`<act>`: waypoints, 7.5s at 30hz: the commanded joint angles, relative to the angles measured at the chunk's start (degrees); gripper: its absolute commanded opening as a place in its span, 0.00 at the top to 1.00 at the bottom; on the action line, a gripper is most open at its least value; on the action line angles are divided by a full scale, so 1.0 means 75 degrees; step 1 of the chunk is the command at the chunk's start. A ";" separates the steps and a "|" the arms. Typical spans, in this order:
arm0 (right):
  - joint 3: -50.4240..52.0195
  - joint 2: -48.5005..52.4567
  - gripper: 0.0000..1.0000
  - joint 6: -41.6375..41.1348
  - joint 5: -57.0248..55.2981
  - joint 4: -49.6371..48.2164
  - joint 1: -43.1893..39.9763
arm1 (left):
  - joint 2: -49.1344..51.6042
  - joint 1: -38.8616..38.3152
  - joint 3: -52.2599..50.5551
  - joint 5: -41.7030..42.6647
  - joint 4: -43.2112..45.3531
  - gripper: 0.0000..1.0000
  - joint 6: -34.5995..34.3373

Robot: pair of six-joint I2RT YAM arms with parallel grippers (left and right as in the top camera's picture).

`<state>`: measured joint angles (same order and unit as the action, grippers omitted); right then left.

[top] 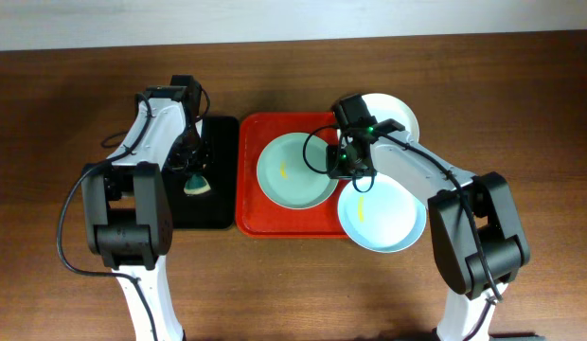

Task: Clean dirty plates on tray and stack at the side

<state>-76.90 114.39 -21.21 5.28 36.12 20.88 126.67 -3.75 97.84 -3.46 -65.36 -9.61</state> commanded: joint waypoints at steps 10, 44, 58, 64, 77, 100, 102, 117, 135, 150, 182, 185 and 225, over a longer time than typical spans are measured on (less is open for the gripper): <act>0.0055 0.0070 0.45 -0.0038 0.0012 0.0003 0.0015 | -0.2480 -0.0251 0.0175 -0.0746 0.0571 1.00 0.0044; 0.0055 0.0070 0.35 -0.0038 0.0012 0.0003 0.0015 | -0.2999 0.0583 -0.1533 0.1606 0.1416 1.00 0.1903; 0.0055 0.0070 0.35 -0.0041 0.0012 -0.0026 0.0015 | -0.2999 0.0152 -0.4194 0.0950 0.4197 0.47 0.1626; 0.0055 0.0070 0.36 -0.0038 0.0012 -0.0023 0.0015 | -0.2999 0.0149 -0.3366 0.0947 0.3255 0.36 0.1545; 0.0055 0.0070 0.36 -0.0038 0.0012 -0.0012 0.0015 | -0.2486 0.0035 -0.3054 0.0944 0.2806 0.68 0.1445; 0.0055 0.0070 0.35 -0.0038 0.0012 0.0006 0.0015 | -0.1813 0.0035 -0.2442 0.0892 0.2221 0.68 0.1448; 0.0055 0.0070 0.35 -0.0038 0.0012 0.0006 0.0015 | -0.1813 0.0035 -0.2369 0.0889 0.2218 0.67 0.1448; 0.0055 0.0070 0.35 -0.0038 0.0009 0.0050 0.0015 | -0.1754 0.0035 -0.2640 0.0793 0.2206 0.64 0.1451; 0.0055 0.0070 0.35 -0.0038 0.0012 0.0038 0.0015 | -0.1749 0.0035 -0.3150 0.0804 0.2632 0.73 0.1448; 0.0055 0.0070 0.35 -0.0038 0.0012 0.0009 0.0015 | -0.1749 0.0035 -0.3378 0.0807 0.2792 0.82 0.1448; 0.0055 0.0070 0.35 -0.0038 0.0012 0.0009 0.0015 | -0.2101 0.0050 -0.1722 0.2168 0.1609 1.00 0.3013; 0.0055 0.0070 0.35 -0.0038 0.0012 0.0009 0.0015 | -0.2296 0.0169 -0.1682 0.3031 0.1562 1.00 0.4127; 0.0055 0.0070 0.01 -0.0041 0.0015 -0.0076 0.0015 | -0.2404 0.0020 0.1145 -0.0047 -0.0679 1.00 0.0839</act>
<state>-76.79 114.39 -21.08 5.50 35.68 20.88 109.14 -3.73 105.54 -2.57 -69.56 -0.58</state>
